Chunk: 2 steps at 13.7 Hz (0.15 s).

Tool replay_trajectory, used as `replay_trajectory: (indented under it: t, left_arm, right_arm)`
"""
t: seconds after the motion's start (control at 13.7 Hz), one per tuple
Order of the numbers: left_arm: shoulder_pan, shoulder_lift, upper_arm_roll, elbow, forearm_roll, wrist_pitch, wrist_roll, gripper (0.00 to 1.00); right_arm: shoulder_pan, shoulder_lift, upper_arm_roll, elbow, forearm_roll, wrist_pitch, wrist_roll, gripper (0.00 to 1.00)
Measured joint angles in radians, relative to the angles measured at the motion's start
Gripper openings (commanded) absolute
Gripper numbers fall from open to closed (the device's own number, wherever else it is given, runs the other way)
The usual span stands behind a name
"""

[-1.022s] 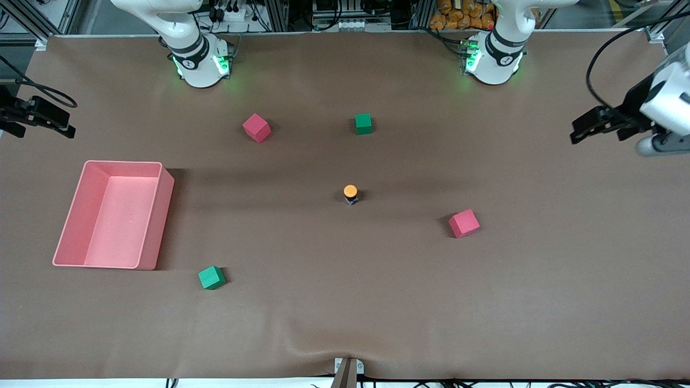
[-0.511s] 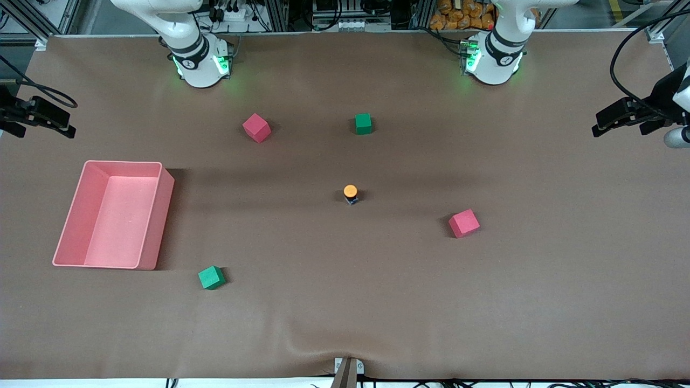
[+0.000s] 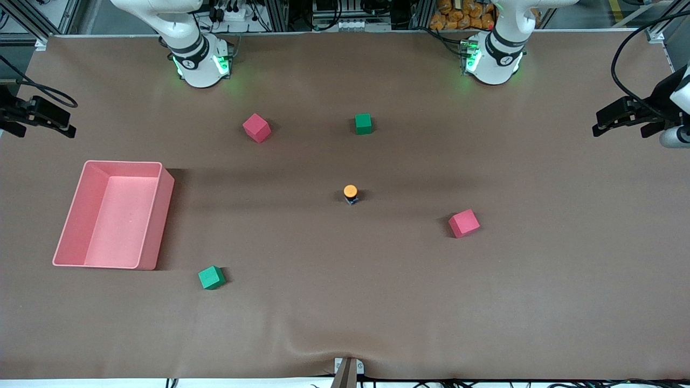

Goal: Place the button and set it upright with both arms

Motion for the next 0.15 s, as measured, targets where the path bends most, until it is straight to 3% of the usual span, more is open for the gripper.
replay_trajectory:
  t: [0.15]
  left_arm:
    - [0.0, 0.0, 0.0, 0.0, 0.0, 0.0, 0.0, 1.0]
  right_arm:
    - [0.0, 0.0, 0.0, -0.002, 0.0, 0.0, 0.0, 1.0]
